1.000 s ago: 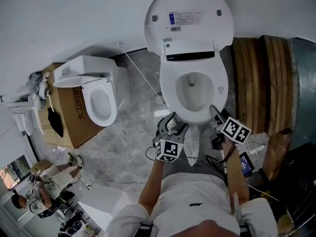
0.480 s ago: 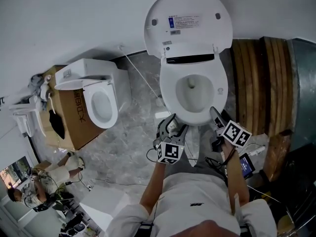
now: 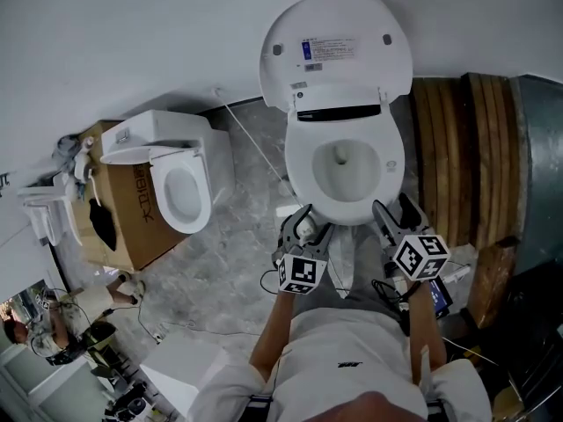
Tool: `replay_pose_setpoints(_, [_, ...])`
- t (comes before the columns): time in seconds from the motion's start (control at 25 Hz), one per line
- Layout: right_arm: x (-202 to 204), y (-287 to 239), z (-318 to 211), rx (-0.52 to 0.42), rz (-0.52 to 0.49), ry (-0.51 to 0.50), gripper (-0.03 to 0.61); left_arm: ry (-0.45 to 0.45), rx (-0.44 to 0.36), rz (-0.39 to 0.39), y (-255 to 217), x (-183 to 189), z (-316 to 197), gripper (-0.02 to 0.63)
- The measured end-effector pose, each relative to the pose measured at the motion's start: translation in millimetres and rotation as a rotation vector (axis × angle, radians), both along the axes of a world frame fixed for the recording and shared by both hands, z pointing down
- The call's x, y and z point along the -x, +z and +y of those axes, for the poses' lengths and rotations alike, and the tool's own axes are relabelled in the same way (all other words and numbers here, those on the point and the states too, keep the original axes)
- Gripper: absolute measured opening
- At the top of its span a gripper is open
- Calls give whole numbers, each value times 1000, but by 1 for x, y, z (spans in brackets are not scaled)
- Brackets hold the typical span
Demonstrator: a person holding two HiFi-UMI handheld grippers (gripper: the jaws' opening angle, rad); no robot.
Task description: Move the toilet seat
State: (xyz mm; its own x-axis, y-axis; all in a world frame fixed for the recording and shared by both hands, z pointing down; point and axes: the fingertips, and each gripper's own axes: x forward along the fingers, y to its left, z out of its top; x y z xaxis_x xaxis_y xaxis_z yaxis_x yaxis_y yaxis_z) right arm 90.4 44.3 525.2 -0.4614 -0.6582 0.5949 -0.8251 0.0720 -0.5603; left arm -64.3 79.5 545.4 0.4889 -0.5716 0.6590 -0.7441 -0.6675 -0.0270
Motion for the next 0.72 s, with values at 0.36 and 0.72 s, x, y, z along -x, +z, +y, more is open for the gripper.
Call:
replay_pose_setpoints(0.36, [22, -39, -4, -201, 190, -275, 362, -27, -22, 48, -19, 2, -24, 279])
replay_pose_setpoints(0.72, [35, -54, -15, -298, 251, -400, 362, -35, -52, 70, -38, -1, -50, 273])
